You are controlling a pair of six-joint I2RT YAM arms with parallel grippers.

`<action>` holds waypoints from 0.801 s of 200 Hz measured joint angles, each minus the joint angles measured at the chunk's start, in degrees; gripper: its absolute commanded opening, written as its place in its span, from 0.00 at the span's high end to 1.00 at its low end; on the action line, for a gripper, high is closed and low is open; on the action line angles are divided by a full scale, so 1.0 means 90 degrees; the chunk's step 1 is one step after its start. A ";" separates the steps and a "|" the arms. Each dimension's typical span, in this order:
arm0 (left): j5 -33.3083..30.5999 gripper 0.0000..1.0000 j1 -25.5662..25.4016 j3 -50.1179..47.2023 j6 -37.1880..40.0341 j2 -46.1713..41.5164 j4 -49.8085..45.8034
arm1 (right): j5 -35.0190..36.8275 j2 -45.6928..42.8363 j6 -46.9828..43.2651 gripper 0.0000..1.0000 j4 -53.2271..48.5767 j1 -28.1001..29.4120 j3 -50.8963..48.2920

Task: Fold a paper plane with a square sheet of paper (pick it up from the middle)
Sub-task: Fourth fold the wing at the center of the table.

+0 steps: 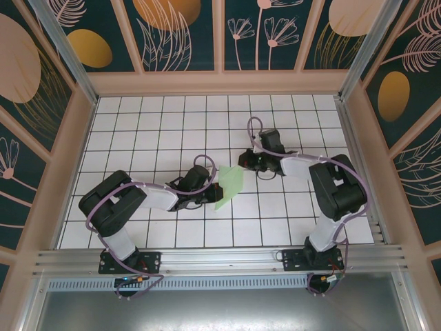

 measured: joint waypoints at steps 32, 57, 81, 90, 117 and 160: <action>0.0000 1.00 0.0000 0.0000 0.0000 -0.0007 0.0000 | -0.0282 0.0036 0.0291 1.00 0.0146 0.0551 -0.0340; 0.0002 1.00 0.0000 -0.0007 0.0000 -0.0007 0.0019 | -0.0440 0.0206 0.0454 1.00 0.0379 0.0695 -0.0408; 0.0024 1.00 0.0000 -0.0022 -0.0002 -0.0066 -0.0010 | -0.0442 0.0369 0.0529 1.00 0.0444 0.0692 -0.0420; 0.0049 1.00 0.0000 -0.0022 -0.0005 -0.0100 -0.0041 | -0.0418 0.0427 0.0529 1.00 0.0440 0.0695 -0.0420; 0.0148 0.87 0.0000 0.0053 -0.0015 -0.0274 -0.0165 | -0.0379 0.0491 0.0522 1.00 0.0420 0.0682 -0.0403; 0.0449 0.82 -0.0002 0.0262 -0.0267 -0.0539 -0.0078 | -0.0372 0.0517 0.0525 1.00 0.0357 0.0682 -0.0359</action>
